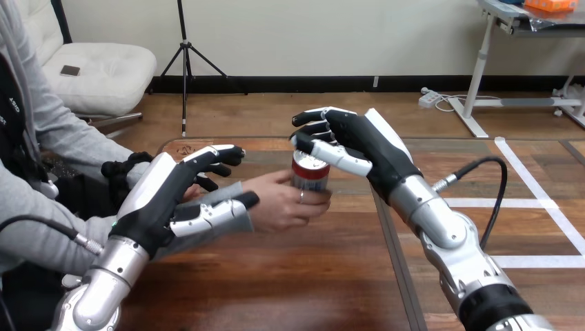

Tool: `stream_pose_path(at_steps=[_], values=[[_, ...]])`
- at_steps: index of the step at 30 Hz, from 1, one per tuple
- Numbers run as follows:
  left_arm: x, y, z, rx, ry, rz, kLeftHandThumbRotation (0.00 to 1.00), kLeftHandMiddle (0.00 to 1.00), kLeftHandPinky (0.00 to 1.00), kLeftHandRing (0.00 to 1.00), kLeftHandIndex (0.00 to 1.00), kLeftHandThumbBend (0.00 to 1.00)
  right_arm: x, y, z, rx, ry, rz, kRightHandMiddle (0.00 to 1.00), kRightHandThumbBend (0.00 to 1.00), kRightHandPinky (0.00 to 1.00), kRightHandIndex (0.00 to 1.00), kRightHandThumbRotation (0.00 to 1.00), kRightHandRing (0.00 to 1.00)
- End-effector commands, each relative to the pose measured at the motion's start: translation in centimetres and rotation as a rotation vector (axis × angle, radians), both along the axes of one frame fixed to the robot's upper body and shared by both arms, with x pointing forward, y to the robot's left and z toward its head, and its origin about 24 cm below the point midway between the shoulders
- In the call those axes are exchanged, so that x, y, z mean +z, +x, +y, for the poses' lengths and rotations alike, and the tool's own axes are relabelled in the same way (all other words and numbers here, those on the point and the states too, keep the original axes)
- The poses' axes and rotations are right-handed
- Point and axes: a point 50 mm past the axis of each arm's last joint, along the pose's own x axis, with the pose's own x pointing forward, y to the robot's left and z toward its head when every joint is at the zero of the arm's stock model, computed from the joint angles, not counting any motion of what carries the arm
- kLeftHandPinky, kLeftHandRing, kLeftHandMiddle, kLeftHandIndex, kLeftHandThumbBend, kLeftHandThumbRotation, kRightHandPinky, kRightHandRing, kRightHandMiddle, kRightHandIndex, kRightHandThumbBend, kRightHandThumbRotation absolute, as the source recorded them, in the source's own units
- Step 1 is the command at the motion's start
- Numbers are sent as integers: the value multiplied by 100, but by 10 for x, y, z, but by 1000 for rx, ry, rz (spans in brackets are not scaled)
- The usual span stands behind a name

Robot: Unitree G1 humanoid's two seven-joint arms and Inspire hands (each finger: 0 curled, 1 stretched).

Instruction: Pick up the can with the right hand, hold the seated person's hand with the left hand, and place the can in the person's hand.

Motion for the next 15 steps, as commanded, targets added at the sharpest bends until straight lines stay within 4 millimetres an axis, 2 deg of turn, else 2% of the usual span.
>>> stream_pose_path(at_steps=[1,10,15], values=[[3,0,6,48,-93,-36,93,81,66,79,81,68,18,2,-16,-22,30,-86,75,98,68,76,99,75],[-7,-12,10,77,-218,-19,98,84,70,81,83,73,10,-7,-26,-25,55,-95,81,99,71,81,100,82],[-13,-23,12,105,-336,-14,92,87,73,84,85,66,3,-15,-32,-30,97,-100,86,100,78,86,100,86]])
